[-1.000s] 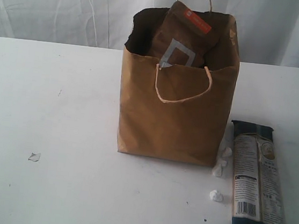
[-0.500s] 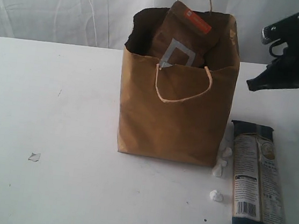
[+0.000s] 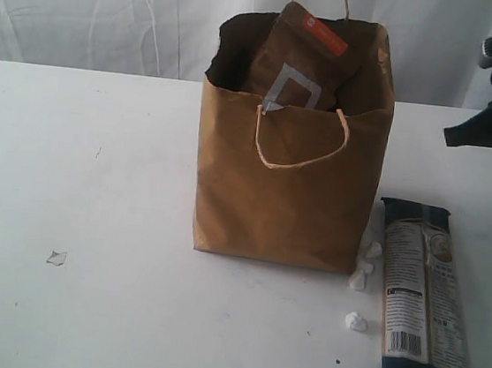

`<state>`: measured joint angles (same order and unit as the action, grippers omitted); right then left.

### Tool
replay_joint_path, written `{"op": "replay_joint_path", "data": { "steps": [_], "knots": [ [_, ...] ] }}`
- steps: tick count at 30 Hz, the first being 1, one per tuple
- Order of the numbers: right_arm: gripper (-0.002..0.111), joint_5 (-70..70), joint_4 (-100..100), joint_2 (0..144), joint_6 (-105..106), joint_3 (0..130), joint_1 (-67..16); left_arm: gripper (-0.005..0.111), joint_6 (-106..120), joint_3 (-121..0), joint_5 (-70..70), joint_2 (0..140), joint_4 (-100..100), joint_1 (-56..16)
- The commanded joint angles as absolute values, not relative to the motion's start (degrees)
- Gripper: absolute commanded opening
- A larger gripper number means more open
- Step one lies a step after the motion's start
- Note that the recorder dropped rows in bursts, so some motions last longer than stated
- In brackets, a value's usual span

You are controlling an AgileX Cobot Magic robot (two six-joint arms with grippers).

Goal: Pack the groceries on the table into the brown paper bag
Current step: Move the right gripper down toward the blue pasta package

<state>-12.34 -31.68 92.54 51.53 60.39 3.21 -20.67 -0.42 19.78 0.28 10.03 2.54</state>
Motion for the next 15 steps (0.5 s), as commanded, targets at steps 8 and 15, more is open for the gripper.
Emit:
{"op": "replay_joint_path", "data": {
  "steps": [8,15],
  "knots": [
    [0.000,-22.56,-32.28,85.37,40.84,60.69,4.52,0.000,-20.71,0.00,21.99,0.00,10.11,2.69],
    [0.000,-30.75,-26.96,84.80,31.42,60.69,4.43,0.000,-20.71,0.00,21.99,0.00,10.11,2.69]
  ]
}}
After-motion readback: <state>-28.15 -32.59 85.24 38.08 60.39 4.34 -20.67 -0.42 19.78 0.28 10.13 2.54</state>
